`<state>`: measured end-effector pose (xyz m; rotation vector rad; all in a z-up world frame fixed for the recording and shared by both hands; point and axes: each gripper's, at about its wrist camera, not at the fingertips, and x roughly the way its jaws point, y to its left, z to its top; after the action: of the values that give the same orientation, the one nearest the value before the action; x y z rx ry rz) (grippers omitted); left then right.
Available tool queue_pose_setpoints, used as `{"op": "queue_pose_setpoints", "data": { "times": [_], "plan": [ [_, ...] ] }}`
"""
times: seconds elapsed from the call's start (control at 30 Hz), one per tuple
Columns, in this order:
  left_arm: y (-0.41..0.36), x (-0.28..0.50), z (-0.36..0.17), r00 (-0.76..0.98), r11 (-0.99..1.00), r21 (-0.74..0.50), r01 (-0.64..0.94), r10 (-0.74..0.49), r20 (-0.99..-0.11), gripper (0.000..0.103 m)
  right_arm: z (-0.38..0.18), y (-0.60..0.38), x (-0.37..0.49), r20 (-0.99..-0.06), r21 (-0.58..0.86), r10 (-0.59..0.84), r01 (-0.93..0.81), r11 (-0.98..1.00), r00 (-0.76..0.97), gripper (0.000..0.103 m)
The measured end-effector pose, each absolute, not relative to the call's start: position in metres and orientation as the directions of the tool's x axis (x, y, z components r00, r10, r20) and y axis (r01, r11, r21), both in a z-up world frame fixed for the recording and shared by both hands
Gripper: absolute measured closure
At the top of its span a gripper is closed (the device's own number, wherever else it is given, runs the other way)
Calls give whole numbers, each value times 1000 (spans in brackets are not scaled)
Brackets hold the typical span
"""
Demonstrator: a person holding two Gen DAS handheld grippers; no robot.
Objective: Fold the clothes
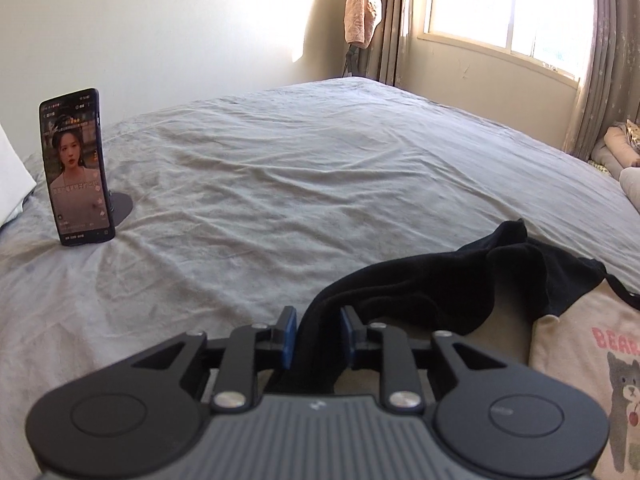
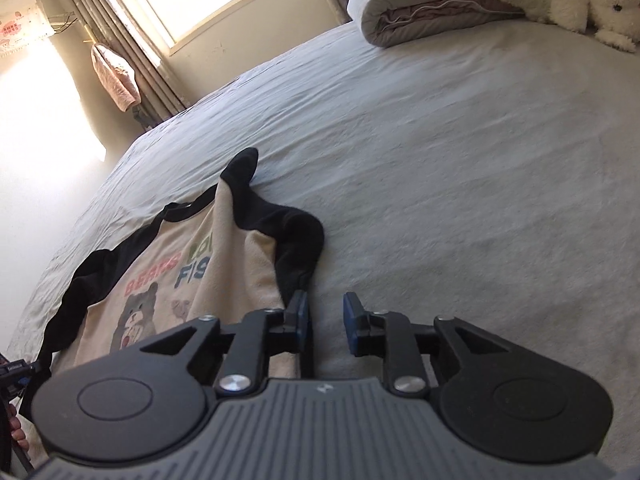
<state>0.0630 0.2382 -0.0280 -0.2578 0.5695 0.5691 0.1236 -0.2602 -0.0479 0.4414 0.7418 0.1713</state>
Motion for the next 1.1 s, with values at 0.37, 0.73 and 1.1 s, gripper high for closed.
{"op": "queue_pose_setpoints", "data": {
  "times": [0.37, 0.73, 1.1],
  "plan": [
    [176, 57, -26, 796, 893, -227, -389, 201, -571, 75, -50, -232, 122, -623, 331, 215, 4, 944, 752, 96],
    [142, 67, -48, 737, 933, -153, -324, 148, -659, 74, -28, -240, 117, -566, 227, 86, 54, 972, 820, 99],
    [139, 66, -51, 739, 950, -105, -292, 155, -656, 74, -10, -259, 110, -434, 13, -177, 202, 979, 883, 99]
  ]
}}
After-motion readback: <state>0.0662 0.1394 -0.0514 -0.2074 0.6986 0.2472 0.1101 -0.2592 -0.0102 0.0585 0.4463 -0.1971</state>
